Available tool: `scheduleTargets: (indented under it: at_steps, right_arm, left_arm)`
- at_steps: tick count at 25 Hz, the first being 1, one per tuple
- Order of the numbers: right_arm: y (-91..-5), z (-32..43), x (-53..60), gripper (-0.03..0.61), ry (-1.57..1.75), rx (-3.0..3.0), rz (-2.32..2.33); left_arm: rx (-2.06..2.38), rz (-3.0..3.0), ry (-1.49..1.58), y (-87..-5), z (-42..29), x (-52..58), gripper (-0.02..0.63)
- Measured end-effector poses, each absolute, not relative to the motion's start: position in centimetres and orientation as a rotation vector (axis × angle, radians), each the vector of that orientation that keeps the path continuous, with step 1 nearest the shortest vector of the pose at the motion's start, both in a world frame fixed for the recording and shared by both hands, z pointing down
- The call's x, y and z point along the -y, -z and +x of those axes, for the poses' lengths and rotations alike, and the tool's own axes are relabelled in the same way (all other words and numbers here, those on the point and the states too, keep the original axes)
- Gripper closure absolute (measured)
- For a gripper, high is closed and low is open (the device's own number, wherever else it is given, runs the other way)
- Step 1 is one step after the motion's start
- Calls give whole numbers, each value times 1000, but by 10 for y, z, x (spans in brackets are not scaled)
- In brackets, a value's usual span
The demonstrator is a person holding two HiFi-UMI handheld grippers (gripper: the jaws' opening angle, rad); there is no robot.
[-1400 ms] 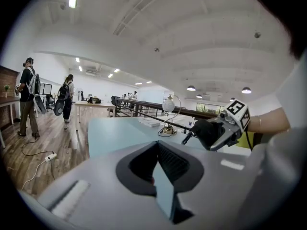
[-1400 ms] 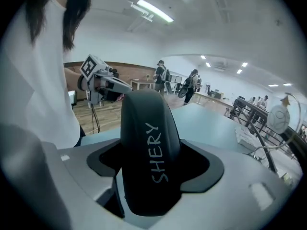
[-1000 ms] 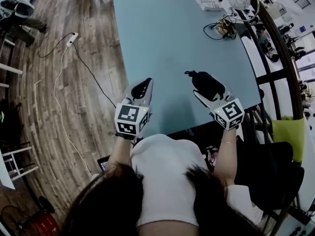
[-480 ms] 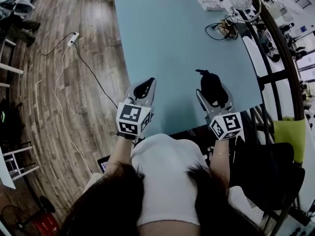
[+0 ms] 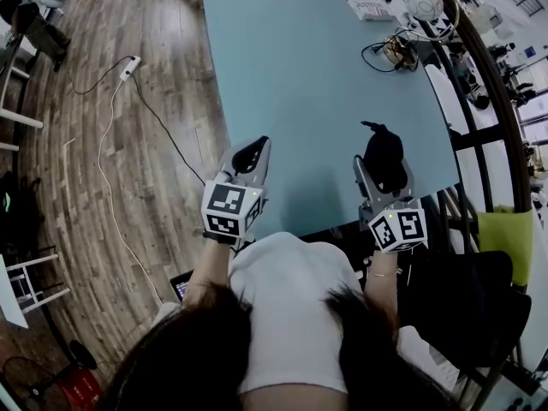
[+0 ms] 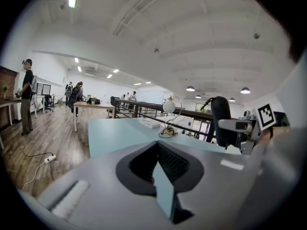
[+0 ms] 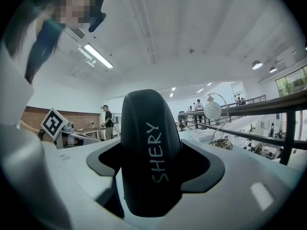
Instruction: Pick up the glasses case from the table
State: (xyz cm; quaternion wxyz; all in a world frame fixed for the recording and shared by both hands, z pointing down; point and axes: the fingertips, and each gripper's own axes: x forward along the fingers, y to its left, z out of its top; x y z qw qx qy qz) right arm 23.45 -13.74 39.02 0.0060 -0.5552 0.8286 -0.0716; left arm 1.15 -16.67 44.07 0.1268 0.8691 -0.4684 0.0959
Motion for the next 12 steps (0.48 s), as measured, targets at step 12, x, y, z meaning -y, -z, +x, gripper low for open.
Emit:
scheduleTargets:
  at_steps: [12]
  right_arm:
    - [-406, 227, 135, 229, 290, -2604, -1737]
  left_arm:
    - [1398, 2505, -264, -440, 2, 167, 557]
